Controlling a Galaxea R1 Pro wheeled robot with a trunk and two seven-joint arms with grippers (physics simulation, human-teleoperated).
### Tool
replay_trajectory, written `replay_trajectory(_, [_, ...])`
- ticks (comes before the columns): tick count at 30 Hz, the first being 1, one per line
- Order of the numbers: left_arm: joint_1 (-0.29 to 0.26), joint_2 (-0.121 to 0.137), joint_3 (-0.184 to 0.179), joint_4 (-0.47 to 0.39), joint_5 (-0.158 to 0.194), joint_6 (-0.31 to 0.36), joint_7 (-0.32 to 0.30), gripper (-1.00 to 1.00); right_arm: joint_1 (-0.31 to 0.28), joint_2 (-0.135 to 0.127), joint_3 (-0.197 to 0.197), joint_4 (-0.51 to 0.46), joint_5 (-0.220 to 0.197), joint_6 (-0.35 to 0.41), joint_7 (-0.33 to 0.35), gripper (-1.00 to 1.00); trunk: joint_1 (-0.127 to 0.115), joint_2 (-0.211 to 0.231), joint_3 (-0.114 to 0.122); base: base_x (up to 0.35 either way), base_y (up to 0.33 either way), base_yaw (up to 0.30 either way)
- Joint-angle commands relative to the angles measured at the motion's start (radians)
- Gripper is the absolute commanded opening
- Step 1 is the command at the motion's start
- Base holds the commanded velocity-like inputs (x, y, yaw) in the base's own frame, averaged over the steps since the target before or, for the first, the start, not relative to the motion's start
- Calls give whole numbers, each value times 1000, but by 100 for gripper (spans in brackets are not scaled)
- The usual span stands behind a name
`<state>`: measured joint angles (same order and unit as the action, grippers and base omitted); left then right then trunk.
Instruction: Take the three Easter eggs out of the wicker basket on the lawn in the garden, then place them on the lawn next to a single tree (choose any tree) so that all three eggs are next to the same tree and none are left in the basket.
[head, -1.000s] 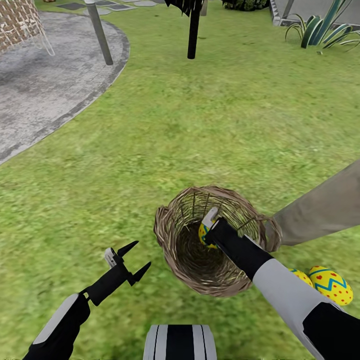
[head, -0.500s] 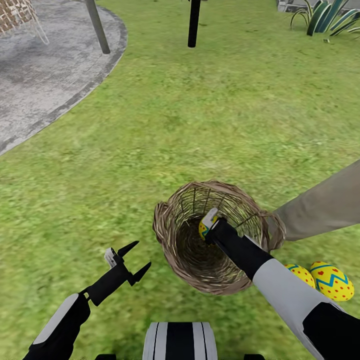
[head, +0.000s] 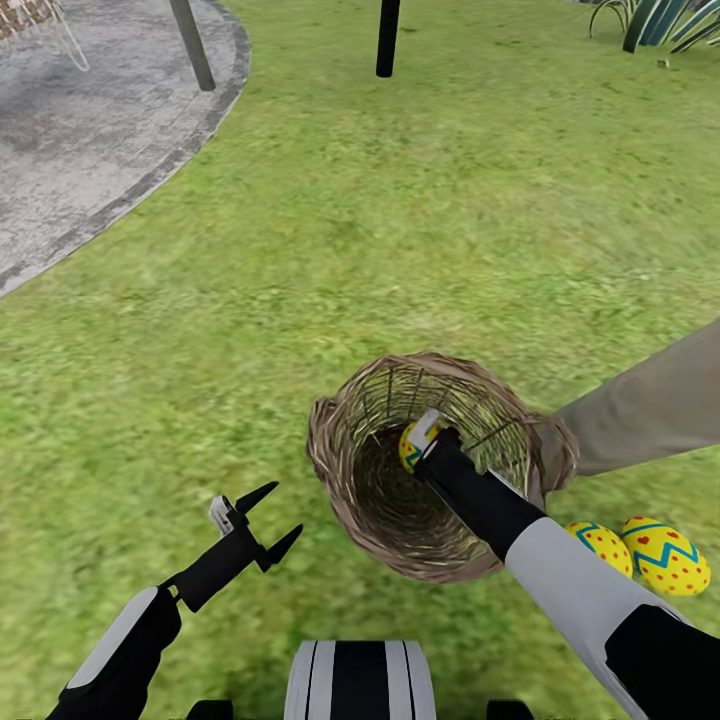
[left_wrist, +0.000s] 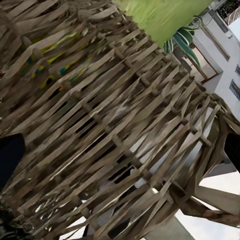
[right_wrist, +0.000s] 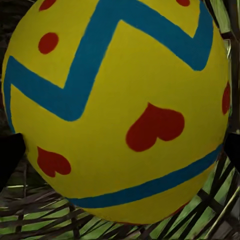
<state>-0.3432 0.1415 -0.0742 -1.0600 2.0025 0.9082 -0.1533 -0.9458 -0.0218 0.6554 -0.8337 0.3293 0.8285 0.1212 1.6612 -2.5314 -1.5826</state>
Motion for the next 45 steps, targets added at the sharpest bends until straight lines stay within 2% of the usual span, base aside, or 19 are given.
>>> replay_trajectory(1, [0, 0, -3, 1, -5, 0, -10, 100, -1, -1, 4, -2, 19, 4, 8, 100, 0, 0, -5, 0, 0, 0])
replay_trajectory(12, [0, 0, -3, 1, -5, 0, -9, 100, 1, 0, 4, 0, 18, 5, 10, 100, 2, -1, -20, 0, 0, 0])
replay_trajectory(13, [0, 0, -3, 0, -5, 0, -10, 100, 1, 0, 4, -1, 18, 5, 10, -100, 2, -1, -20, 0, 0, 0])
replay_trajectory(20, [0, 0, -3, 1, -5, 0, -9, 100, 1, 0, 6, 10, 12, 7, 20, -100, 3, -2, -24, 0, 0, 0])
replay_trajectory(24, [0, 0, -3, 1, -5, 0, -10, 100, 1, 0, 6, 11, 10, 7, 20, -100, 4, -2, -36, 0, 0, 0])
replay_trajectory(29, [0, 0, -5, 1, -5, 0, -9, 100, 1, 0, 6, 11, 11, 8, 20, -100, 4, -2, -36, 0, 0, 0])
replay_trajectory(45, [0, 1, -4, 0, -5, 1, -9, 100, 1, 0, 6, 11, 12, 7, 20, -100, 1, -1, -8, 0, 0, 0])
